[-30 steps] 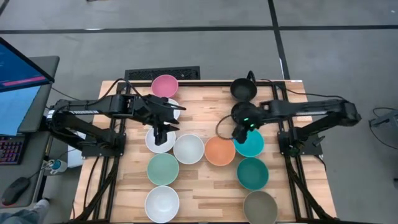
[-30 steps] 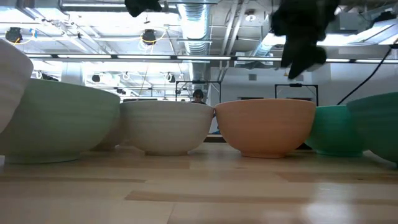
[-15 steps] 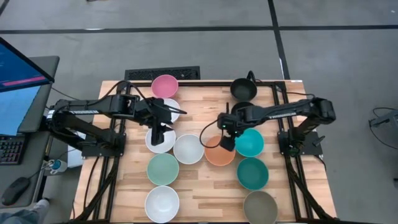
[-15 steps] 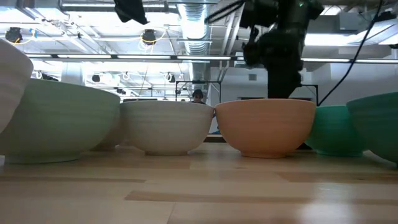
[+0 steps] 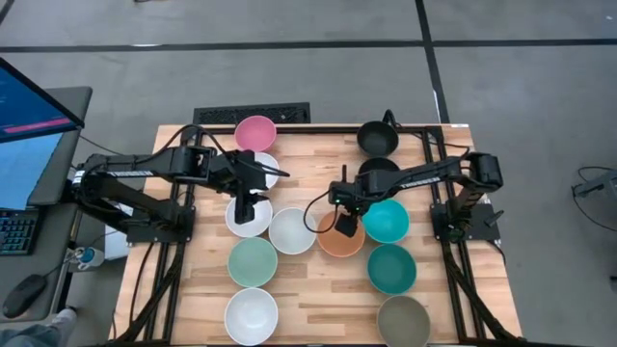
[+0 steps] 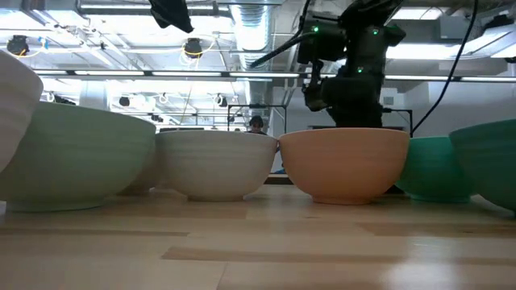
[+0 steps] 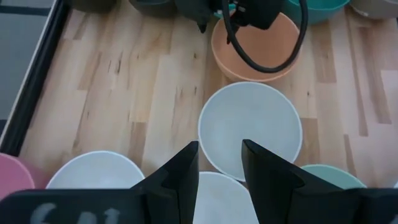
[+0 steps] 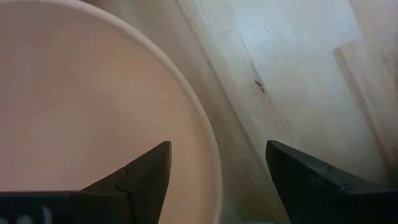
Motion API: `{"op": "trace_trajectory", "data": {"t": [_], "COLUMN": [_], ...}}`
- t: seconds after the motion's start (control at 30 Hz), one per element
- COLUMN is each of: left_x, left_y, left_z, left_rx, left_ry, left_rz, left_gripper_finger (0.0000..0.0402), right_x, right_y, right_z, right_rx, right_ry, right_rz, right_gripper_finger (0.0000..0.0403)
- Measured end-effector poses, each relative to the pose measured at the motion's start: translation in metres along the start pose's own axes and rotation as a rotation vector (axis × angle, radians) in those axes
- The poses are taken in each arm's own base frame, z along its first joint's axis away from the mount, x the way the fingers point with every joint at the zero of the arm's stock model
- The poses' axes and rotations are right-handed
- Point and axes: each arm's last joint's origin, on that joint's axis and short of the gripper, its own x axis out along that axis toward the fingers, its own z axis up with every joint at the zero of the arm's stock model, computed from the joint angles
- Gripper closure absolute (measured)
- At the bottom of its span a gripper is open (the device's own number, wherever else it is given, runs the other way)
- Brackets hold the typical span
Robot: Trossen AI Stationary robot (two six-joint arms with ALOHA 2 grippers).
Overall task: Nest bowls inside each other
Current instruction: Stack the orange bowl on the white bowl
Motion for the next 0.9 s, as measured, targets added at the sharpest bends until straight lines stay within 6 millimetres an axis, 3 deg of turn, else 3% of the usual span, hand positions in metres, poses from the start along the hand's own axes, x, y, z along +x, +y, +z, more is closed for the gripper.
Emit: {"op": "trace_trajectory", "data": {"t": [0.1,0.2,0.43,0.63,0.9], "left_x": [0.000,0.000,0.011,0.014,0.011], "left_y": [0.000,0.000,0.001,0.001,0.004], "left_z": [0.000,0.000,-0.006,-0.010,-0.015], "left_rx": [0.006,0.011,0.009,0.014,0.023], "left_ry": [0.001,0.001,0.009,0.027,0.072], "left_rz": [0.003,0.004,0.043,0.058,0.137], "left_gripper_finger": [0.0290,0.0290,0.0290,0.0290,0.0290], "right_x": [0.004,0.003,-0.008,-0.036,-0.096], "right_y": [0.000,-0.001,-0.009,-0.012,0.001], "right_z": [0.000,0.002,0.011,0.035,0.064], "right_rx": [0.001,0.004,0.024,0.037,0.011], "right_ry": [0.009,-0.005,-0.034,-0.090,-0.192], "right_rz": [-0.005,-0.006,-0.002,0.049,0.142], "right_gripper_finger": [0.0149,0.0199,0.0380,0.0380,0.0387]}}
